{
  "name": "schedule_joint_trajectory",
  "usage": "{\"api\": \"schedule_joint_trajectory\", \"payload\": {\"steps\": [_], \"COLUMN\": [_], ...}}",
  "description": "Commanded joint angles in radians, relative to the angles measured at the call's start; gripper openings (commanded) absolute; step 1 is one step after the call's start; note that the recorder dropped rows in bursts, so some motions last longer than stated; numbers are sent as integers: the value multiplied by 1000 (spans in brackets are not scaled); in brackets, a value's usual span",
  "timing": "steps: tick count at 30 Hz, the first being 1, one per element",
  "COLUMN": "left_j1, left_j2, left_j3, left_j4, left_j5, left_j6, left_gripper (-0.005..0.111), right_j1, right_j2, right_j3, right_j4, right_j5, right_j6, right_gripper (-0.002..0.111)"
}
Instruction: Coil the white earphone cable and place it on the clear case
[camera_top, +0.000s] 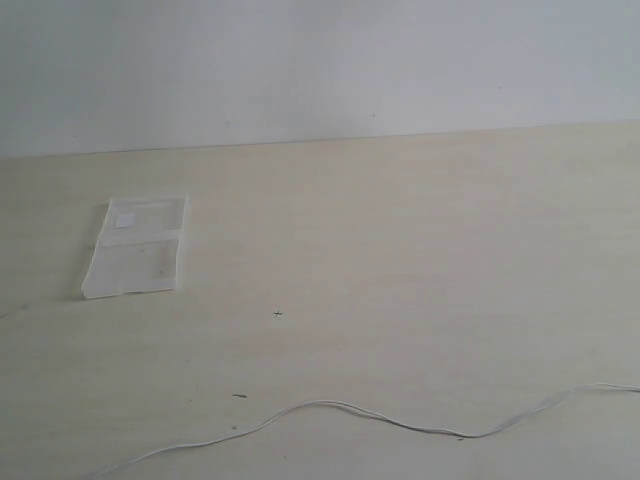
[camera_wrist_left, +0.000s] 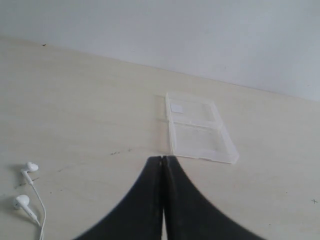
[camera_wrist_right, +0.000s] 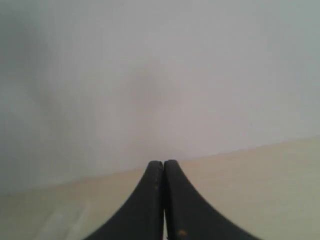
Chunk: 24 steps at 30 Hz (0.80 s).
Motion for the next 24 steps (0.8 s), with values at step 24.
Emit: {"api": "schedule_joint_trajectory", "payload": {"steps": [24], "left_j1": [2], "left_j2": [3], "left_j3": [3], "left_j4": [-9], "left_j5": [-3], "left_j6": [5], "left_gripper": [0], "right_j1": [455], "right_j2": [1365], "right_j3": [-402], "right_j4": [434], "right_j5": [263], "right_j6": [-952], "right_gripper": [40]}}
